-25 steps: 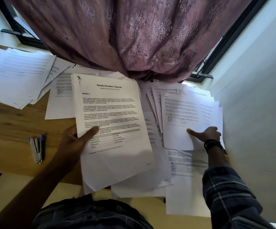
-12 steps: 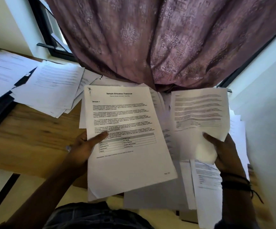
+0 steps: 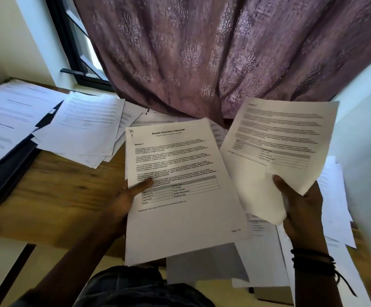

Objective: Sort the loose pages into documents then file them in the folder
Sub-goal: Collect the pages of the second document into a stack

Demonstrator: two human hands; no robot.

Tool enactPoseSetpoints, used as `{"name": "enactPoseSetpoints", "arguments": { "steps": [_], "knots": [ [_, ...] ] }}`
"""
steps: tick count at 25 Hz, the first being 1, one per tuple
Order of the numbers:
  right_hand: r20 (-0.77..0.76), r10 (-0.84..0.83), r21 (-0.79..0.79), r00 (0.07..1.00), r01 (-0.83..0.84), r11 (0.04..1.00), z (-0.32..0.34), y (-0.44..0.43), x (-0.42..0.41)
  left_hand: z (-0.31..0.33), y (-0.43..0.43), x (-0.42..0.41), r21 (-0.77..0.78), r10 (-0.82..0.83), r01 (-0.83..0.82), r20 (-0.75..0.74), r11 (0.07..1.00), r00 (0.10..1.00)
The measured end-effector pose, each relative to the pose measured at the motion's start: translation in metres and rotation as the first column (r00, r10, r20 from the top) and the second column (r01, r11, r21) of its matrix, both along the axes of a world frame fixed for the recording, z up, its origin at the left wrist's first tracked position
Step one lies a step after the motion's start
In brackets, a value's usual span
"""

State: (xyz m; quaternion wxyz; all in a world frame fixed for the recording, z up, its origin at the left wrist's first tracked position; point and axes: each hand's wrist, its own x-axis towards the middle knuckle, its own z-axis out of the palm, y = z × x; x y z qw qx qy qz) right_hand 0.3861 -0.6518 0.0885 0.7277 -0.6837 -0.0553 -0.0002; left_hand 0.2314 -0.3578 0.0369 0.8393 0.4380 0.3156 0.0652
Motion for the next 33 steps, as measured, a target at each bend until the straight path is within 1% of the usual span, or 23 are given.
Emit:
{"name": "enactPoseSetpoints", "arguments": {
  "steps": [3,5,6,10,11,12,13,14,15,16,17,18,19,20,21,22,23,24,26,27,29,31,33],
  "knots": [
    [0.022,-0.141,0.113,0.99,0.137,0.984,0.004,0.009,0.0,-0.002,0.004,0.001,-0.03,-0.014,0.015,0.038,0.999,0.999],
    [-0.016,-0.14,0.151,0.99,0.141,0.978,0.007,0.015,-0.001,-0.002,0.006,0.001,-0.052,-0.023,0.025,0.034,0.998,0.999],
    [-0.046,-0.106,0.147,0.993,0.112,0.983,0.01,0.019,-0.003,-0.004,0.007,0.002,-0.066,-0.029,0.031,0.035,0.997,0.999],
    [-0.165,0.139,0.068,0.976,-0.129,0.989,0.012,0.036,-0.018,-0.008,0.007,0.005,-0.081,-0.057,0.06,0.046,0.995,0.997],
    [-0.193,0.201,0.046,0.96,-0.196,0.98,0.012,0.04,-0.022,-0.009,0.006,0.006,-0.058,-0.063,0.066,0.047,0.996,0.997],
    [-0.219,0.275,-0.009,0.936,-0.284,0.959,0.013,0.044,-0.026,-0.009,0.005,0.008,-0.028,-0.066,0.067,0.045,0.997,0.997],
    [-0.242,0.324,-0.096,0.915,-0.355,0.93,0.012,0.049,-0.029,-0.008,0.004,0.009,-0.003,-0.069,0.069,0.042,0.998,0.997],
    [-0.273,0.353,-0.154,0.895,-0.403,0.902,0.01,0.051,-0.03,-0.007,0.003,0.011,0.01,-0.071,0.071,0.04,0.997,0.997],
    [-0.332,0.352,-0.165,0.875,-0.421,0.892,0.011,0.054,-0.033,-0.007,0.003,0.011,0.014,-0.07,0.069,0.045,0.997,0.997],
    [-0.402,0.351,-0.122,0.846,-0.429,0.895,0.011,0.055,-0.035,-0.006,0.003,0.012,0.022,-0.063,0.062,0.045,0.998,0.997],
    [-0.465,0.385,-0.032,0.797,-0.45,0.893,0.009,0.055,-0.035,-0.004,0.002,0.013,0.043,-0.055,0.053,0.048,0.998,0.997],
    [-0.486,0.439,0.052,0.756,-0.476,0.878,0.008,0.055,-0.033,-0.002,0.002,0.015,0.073,-0.047,0.043,0.058,0.996,0.997],
    [-0.493,0.45,0.09,0.745,-0.47,0.878,0.01,0.057,-0.034,0.0,0.002,0.016,0.116,-0.042,0.033,0.08,0.993,0.996],
    [-0.476,0.433,0.04,0.765,-0.473,0.88,0.009,0.057,-0.031,0.003,0.001,0.017,0.171,-0.04,0.023,0.102,0.985,0.994],
    [-0.44,0.388,-0.093,0.81,-0.471,0.877,0.007,0.057,-0.029,0.005,0.003,0.018,0.23,-0.04,0.01,0.128,0.973,0.991],
    [-0.344,0.361,-0.24,0.867,-0.453,0.859,0.007,0.058,-0.026,0.008,0.004,0.019,0.29,-0.045,-0.003,0.158,0.957,0.986],
    [-0.235,0.384,-0.344,0.893,-0.446,0.826,0.008,0.059,-0.023,0.011,0.006,0.02,0.361,-0.056,-0.018,0.193,0.932,0.98],
    [-0.157,0.418,-0.391,0.895,-0.445,0.805,0.006,0.059,-0.019,0.015,0.009,0.02,0.451,-0.073,-0.039,0.228,0.892,0.971],
    [-0.088,0.428,-0.411,0.899,-0.425,0.807,0.003,0.063,-0.016,0.021,0.015,0.021,0.628,-0.104,-0.089,0.263,0.773,0.959],
    [-0.057,0.427,-0.419,0.902,-0.41,0.81,-0.001,0.066,-0.016,0.023,0.016,0.022,0.666,-0.099,-0.114,0.274,0.737,0.957],
    [0.026,0.439,-0.46,0.898,-0.379,0.803,-0.012,0.076,-0.018,0.023,0.018,0.024,0.663,-0.071,-0.143,0.286,0.735,0.956],
    [0.038,0.455,-0.467,0.89,-0.387,0.795,-0.026,0.086,-0.022,0.016,0.017,0.024,0.655,-0.068,-0.135,0.275,0.744,0.959],
    [0.038,0.452,-0.438,0.891,-0.392,0.809,-0.038,0.091,-0.025,0.008,0.016,0.023,0.646,-0.074,-0.127,0.275,0.753,0.958]
  ]
}}
